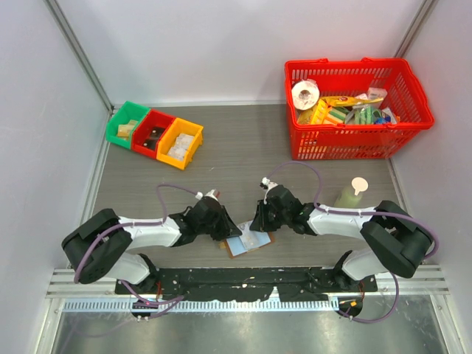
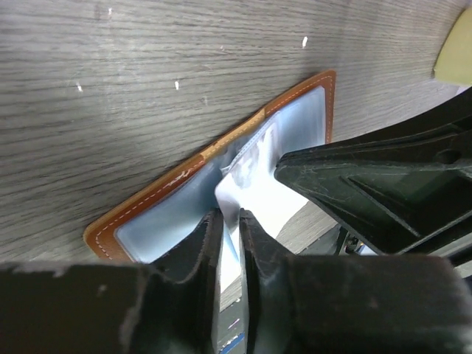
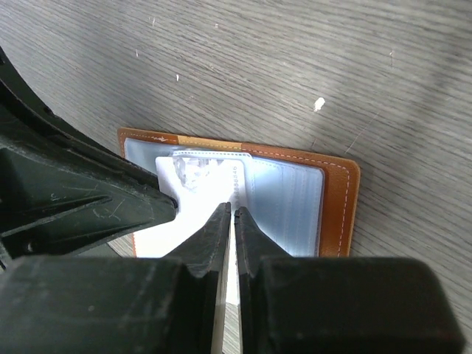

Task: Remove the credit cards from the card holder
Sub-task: Remove the credit card from the card holder.

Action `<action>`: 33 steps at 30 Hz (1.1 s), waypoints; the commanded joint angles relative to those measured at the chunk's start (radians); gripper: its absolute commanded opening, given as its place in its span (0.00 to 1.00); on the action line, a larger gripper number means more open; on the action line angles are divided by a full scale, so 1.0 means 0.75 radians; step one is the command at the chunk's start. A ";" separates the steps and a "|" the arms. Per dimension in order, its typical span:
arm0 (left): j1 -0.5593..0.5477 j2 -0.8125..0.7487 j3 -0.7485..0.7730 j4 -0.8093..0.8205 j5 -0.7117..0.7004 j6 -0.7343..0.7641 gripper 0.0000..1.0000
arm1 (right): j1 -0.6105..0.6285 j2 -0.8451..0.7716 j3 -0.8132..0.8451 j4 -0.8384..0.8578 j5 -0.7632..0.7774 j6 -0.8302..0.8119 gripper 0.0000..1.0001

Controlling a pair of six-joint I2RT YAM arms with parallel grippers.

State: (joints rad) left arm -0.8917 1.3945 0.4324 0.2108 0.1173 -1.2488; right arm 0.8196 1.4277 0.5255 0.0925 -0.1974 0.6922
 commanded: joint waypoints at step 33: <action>0.099 -0.297 -0.057 -0.216 -0.120 0.154 0.00 | -0.058 0.047 0.023 0.339 -0.262 -0.011 0.13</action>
State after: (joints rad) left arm -0.8242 1.1938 0.3542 0.1078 0.0723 -1.1946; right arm 0.7811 1.4185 0.5186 0.1894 -0.2981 0.6765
